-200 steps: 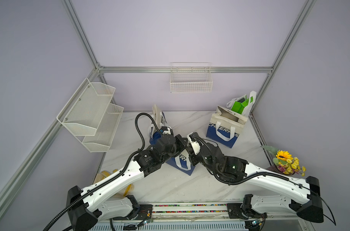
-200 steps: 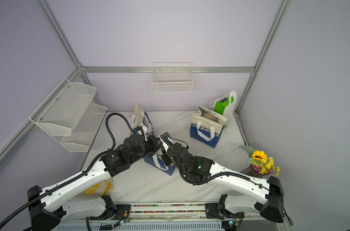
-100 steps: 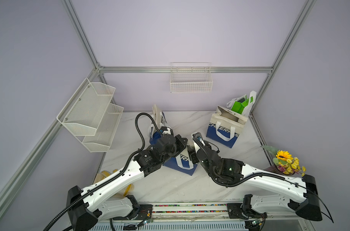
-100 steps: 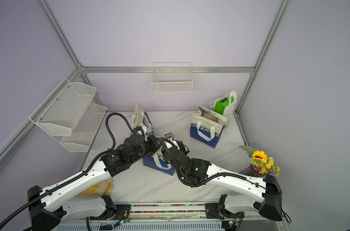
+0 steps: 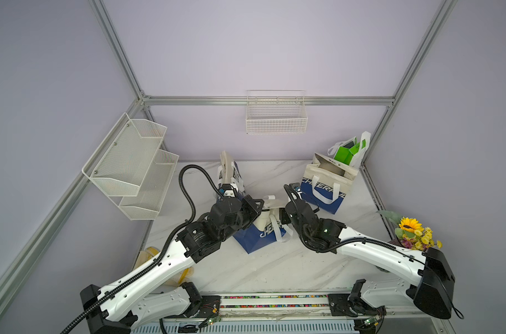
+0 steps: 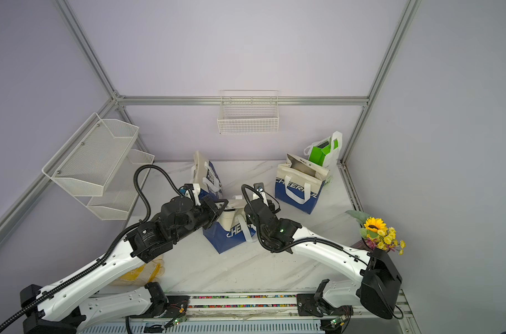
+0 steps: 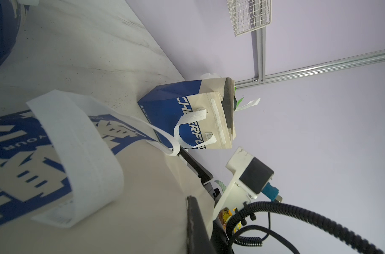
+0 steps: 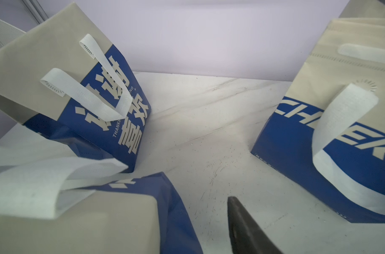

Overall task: Open the takeout bag
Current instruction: Open the takeout bag at the center of the board, then pick up the takeout bag at the center of the board.

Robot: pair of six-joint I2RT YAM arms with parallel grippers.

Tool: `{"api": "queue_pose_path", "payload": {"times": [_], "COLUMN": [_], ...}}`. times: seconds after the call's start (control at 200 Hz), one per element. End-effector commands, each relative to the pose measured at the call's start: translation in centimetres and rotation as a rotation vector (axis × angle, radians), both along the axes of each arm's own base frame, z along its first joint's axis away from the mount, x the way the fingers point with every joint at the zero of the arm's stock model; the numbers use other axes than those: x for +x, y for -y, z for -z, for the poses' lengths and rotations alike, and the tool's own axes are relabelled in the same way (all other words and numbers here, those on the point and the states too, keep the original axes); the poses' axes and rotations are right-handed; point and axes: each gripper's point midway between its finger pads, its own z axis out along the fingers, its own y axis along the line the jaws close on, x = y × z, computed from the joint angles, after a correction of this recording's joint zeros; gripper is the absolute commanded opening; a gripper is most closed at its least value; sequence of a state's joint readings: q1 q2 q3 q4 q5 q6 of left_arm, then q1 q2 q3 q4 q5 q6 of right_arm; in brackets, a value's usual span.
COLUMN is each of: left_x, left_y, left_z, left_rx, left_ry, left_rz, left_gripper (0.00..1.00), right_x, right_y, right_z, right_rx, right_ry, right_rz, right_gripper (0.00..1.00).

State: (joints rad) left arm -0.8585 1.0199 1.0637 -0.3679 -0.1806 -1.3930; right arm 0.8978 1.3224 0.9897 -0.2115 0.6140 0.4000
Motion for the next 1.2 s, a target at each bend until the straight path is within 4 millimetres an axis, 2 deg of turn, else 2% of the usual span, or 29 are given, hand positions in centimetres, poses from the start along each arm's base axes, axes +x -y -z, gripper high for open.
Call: {"api": "queue_pose_path", "payload": {"times": [0.0,0.075,0.19,0.22,0.255,0.32,0.475,0.625,0.77,0.835,0.885,0.93,1.04,1.12,1.195], "left_x": [-1.3,-1.1,-0.4,-0.3,0.0,0.2,0.2,0.1,0.2,0.3,0.3,0.3,0.2,0.1,0.2], "left_y": [-1.2,-1.2,-0.8,-0.7,-0.7,-0.6,-1.1,-2.0,-2.4,-2.5,-2.5,-2.5,-2.9,-3.2,-3.3], "left_z": [-6.7,-5.7,-4.2,-3.9,-3.6,-3.4,-3.3,-3.2,-2.5,-2.3,-2.2,-2.2,-2.1,-1.9,-1.9], "left_rx": [-0.191,-0.167,-0.142,-0.143,-0.144,-0.146,-0.140,-0.125,-0.122,-0.127,-0.138,-0.146,-0.156,-0.162,-0.169], "left_ry": [0.148,0.123,0.087,0.076,0.066,0.058,0.052,0.047,0.028,0.020,0.019,0.019,0.013,0.009,0.003], "left_rz": [0.007,0.002,0.018,0.020,0.025,0.037,0.031,0.015,0.006,0.005,0.006,0.008,0.005,-0.002,-0.002], "left_gripper": [0.00,0.00,0.00,0.00,0.00,0.00,0.00,0.00,0.00,0.00,0.00,0.00,0.00,0.00,0.00], "right_x": [0.3,-2.0,-6.7,-7.6,-8.4,-9.2,-9.0,-8.8,-10.8,-11.3,-11.1,-10.1,-8.1,-7.8,-7.8], "right_y": [2.7,0.4,-1.1,-0.9,-1.2,-1.6,-3.1,-4.8,-7.0,-7.7,-7.8,-8.0,-7.0,-8.1,-9.4], "right_z": [2.1,-0.9,-6.1,-6.0,-6.8,-7.4,-8.3,-9.6,-10.7,-10.2,-9.6,-8.5,-9.0,-9.9,-9.6], "right_rx": [-0.057,-0.030,-0.018,-0.058,-0.077,-0.136,-0.263,-0.300,-0.271,-0.302,-0.334,-0.393,-0.451,-0.448,-0.454], "right_ry": [-0.077,-0.025,0.033,0.000,-0.011,-0.028,-0.025,-0.003,0.027,0.030,0.032,0.037,0.108,0.143,0.138], "right_rz": [0.075,-0.084,-0.203,-0.224,-0.249,-0.271,-0.307,-0.367,-0.488,-0.501,-0.480,-0.421,-0.262,-0.278,-0.323], "right_gripper": [0.57,0.60,0.70,0.72,0.75,0.78,0.79,0.73,0.77,0.80,0.81,0.82,0.80,0.77,0.75]}}
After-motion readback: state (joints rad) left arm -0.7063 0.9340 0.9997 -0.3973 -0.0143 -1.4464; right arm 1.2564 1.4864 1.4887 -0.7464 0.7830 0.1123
